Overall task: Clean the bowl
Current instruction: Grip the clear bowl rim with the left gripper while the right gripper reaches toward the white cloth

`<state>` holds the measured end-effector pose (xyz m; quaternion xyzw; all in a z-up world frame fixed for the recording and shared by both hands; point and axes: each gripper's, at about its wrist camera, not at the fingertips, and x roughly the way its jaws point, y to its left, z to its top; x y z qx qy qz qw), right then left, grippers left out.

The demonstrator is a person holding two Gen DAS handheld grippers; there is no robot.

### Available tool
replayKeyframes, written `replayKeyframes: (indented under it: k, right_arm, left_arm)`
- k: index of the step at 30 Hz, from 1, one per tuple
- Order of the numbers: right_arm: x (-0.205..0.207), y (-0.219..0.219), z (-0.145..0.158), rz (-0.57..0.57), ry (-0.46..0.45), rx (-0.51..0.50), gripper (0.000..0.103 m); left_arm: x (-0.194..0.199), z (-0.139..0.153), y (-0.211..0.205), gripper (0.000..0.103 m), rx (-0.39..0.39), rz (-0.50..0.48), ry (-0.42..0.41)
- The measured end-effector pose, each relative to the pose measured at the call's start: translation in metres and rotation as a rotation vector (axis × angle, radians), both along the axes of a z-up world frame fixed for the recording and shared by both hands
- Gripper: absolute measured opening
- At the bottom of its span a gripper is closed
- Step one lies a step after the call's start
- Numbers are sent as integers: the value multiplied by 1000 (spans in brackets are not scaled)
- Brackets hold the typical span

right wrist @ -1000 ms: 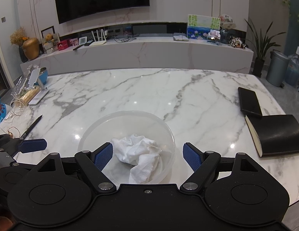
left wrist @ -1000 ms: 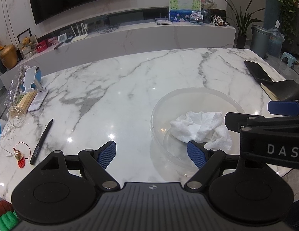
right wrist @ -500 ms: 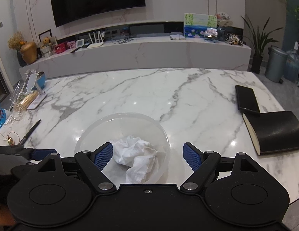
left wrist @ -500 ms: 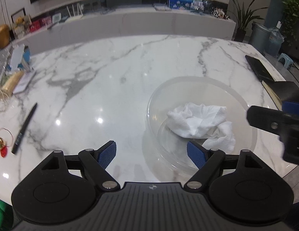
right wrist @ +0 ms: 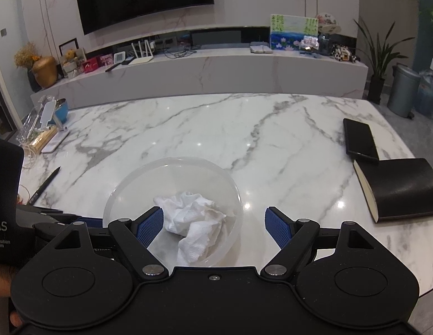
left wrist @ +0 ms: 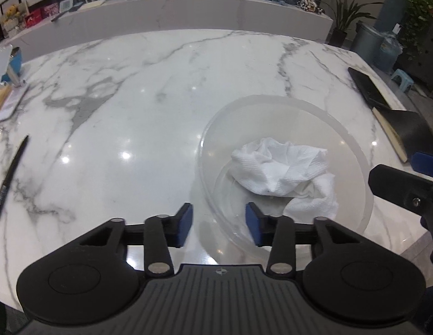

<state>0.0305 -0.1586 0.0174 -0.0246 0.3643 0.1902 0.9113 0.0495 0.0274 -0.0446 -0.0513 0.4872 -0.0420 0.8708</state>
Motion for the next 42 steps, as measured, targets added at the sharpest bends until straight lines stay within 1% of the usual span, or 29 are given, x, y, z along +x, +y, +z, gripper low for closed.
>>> replayKeyframes:
  k: [2,6,9,11,13,18,20,24,26,29,33,35,42]
  right_arm:
    - [1,0,0,11,-1,3,78]
    - [2,6,3,75,-7,-10,78]
    - [4,13,8,140,-20,-35,78]
    - [10,21,11,210,-7,-74,78]
    - [15,26,11,255,8,-101,78]
    - [28,46,7,397,38,-193,67]
    - [35,53,2,456,64,-236,65]
    - [41,56,-11,530,138,-263,57]
    - [40,59,-22,564,174,-285,55]
    - [38,64,-32,577,188,-310,55]
    - [38,72,-44,576,182,-377,55]
    - [40,75,-47,575,195,-382,55]
    - [46,83,-56,580,228,-409,55]
  left_arm:
    - [3,-2,2,25,-15,-1,11]
    - [8,-6,1,22,-1,-27,24]
    - [12,-4,0,19,31,-62,26]
    - [16,-1,0,17,60,-96,30]
    - [18,1,2,17,68,-119,33]
    - [24,-3,9,14,63,-181,72]
    - [23,-5,10,12,67,-198,64]
    - [22,-7,12,10,56,-207,50]
    - [23,-6,10,9,61,-218,48]
    - [23,-6,8,9,79,-235,40]
    - [25,-9,10,9,68,-239,52]
    - [25,-9,10,9,68,-249,52]
    - [25,-11,5,9,107,-264,48]
